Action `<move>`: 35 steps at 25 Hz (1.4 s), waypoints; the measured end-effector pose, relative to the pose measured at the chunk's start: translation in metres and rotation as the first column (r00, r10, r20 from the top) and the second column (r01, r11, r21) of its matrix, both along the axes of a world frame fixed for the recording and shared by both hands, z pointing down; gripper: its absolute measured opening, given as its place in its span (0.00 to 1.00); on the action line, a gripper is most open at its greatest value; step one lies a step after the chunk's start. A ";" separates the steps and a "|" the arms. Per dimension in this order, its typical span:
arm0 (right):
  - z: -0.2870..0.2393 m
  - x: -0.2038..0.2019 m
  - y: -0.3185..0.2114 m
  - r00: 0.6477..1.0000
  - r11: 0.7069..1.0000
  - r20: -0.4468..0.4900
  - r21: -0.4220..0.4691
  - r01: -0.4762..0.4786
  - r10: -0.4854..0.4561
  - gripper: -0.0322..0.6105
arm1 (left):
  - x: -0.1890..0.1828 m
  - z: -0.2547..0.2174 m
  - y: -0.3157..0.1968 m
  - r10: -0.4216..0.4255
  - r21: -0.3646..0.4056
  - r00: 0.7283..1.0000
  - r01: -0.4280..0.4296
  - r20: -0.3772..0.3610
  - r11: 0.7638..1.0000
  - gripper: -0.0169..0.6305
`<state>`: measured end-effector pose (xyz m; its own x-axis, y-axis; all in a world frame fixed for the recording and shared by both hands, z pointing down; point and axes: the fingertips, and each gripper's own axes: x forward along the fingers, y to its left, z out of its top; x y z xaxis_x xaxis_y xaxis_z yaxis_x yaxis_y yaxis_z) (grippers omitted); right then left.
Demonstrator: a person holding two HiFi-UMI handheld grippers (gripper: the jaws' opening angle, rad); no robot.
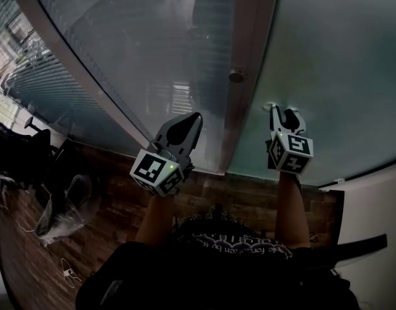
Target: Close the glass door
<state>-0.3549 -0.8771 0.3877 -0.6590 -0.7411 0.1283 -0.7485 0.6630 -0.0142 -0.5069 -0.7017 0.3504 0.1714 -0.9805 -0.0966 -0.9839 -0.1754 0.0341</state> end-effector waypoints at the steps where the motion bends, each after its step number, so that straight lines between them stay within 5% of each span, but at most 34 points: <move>1: 0.002 0.001 -0.001 1.000 1.000 0.000 0.002 0.000 0.000 0.24 | -0.001 0.000 0.001 -0.001 0.001 1.000 0.001 0.001 1.000 0.02; 25: -0.003 0.029 0.045 1.000 1.000 0.000 -0.011 -0.014 0.014 0.25 | 0.022 -0.011 -0.003 0.073 0.018 0.997 -0.073 0.012 0.997 0.02; 30: -0.034 0.056 0.082 0.992 0.995 0.106 0.081 0.061 -0.070 0.24 | 0.040 -0.013 0.002 0.095 0.010 0.995 -0.095 0.005 0.995 0.02; 32: -0.051 0.068 0.096 0.991 0.989 0.119 0.136 0.051 -0.068 0.06 | 0.048 -0.010 0.005 0.108 0.005 0.994 -0.108 0.005 0.994 0.02; 35: -0.062 0.079 0.111 0.992 0.978 0.105 0.200 0.053 -0.075 0.05 | 0.060 -0.009 0.012 0.125 0.013 0.992 -0.125 0.022 0.992 0.02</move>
<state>-0.2756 -0.7662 0.3258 -0.7080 -0.7001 -0.0927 -0.7053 0.7078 0.0404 -0.4467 -0.6892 0.3416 0.2949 -0.9497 -0.1050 -0.9547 -0.2976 0.0100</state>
